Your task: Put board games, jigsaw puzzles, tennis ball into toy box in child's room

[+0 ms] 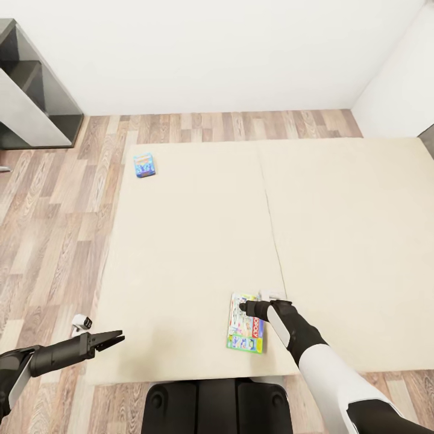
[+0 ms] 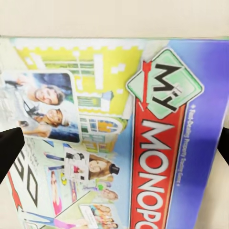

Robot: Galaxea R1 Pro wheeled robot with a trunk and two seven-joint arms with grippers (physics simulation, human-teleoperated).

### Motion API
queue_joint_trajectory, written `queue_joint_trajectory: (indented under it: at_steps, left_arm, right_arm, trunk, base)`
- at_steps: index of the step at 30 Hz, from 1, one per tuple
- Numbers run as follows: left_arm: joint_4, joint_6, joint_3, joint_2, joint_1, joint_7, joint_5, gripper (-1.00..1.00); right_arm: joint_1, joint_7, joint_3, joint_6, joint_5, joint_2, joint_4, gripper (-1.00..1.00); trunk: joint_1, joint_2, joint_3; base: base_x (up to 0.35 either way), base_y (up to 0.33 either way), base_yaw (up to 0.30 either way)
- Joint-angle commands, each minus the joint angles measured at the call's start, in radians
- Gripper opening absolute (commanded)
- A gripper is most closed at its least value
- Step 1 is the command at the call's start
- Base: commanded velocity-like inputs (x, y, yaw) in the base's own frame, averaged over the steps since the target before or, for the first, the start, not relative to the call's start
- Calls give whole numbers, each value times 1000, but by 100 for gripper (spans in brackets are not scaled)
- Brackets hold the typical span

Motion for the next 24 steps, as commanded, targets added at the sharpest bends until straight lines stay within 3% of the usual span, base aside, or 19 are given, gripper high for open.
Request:
queue_joint_trajectory:
  at_steps: [1, 24]
  left_arm:
    - [0, 11, 0, 0, 0, -4, 0, 100]
    - [0, 11, 0, 0, 0, -4, -1, 100]
  right_arm:
    - [0, -2, 2, 5, -4, 0, -1, 100]
    - [0, -2, 4, 4, -5, 0, -1, 100]
  trunk:
    - [1, -1, -1]
    - [1, -1, -1]
  base:
    - [0, 0, 37]
    - [0, 29, 3]
